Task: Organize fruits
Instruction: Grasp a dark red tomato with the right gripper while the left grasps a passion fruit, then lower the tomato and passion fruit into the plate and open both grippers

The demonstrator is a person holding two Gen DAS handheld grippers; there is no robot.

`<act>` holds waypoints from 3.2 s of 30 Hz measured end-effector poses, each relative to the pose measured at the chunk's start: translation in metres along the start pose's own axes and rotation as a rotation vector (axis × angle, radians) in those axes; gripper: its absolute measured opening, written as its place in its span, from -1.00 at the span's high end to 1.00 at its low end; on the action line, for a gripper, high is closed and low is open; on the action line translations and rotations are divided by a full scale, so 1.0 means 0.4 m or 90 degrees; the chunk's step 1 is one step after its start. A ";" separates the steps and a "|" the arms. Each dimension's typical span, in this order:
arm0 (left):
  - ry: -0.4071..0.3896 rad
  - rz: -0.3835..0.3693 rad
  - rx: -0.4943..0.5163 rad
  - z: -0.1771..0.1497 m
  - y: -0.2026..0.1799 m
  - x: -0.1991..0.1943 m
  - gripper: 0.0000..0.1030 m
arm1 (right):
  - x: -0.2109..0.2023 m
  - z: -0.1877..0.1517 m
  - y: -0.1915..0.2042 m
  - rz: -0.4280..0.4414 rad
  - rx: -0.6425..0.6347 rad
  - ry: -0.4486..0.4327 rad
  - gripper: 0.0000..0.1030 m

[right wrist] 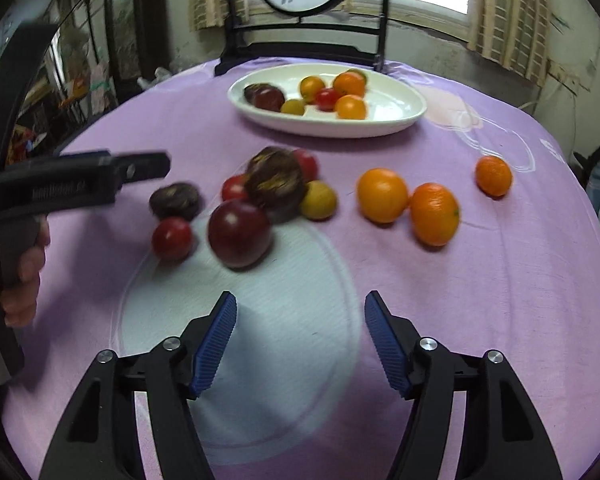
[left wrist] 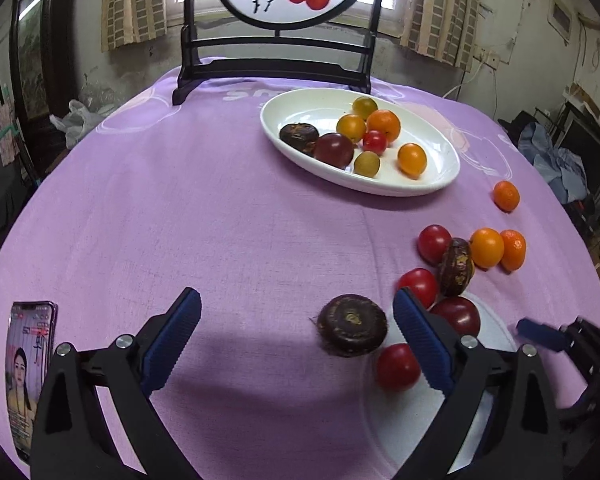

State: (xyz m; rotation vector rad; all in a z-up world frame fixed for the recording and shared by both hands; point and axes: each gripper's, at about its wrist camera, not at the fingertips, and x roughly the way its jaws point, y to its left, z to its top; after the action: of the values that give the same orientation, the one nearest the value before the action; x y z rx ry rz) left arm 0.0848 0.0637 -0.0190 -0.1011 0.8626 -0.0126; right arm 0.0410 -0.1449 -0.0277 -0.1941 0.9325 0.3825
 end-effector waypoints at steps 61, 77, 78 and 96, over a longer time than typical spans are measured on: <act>0.123 -0.090 -0.052 -0.017 -0.032 0.064 0.19 | -0.028 -0.002 -0.051 0.069 0.074 -0.028 0.22; 0.041 -0.096 0.000 0.129 -0.092 -0.018 0.19 | -0.101 0.098 -0.048 0.045 0.031 -0.115 0.22; 0.032 -0.094 0.004 0.154 -0.100 -0.019 0.19 | -0.097 0.118 -0.050 0.040 0.023 -0.121 0.22; 0.008 -0.038 -0.002 0.389 -0.142 0.226 -0.28 | 0.198 0.378 -0.122 0.005 0.059 -0.057 -0.19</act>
State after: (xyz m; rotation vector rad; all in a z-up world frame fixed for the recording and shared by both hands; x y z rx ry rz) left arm 0.2634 0.0157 0.0182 -0.1301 0.8714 -0.0682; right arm 0.2155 -0.1219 -0.0036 -0.0879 0.8603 0.3522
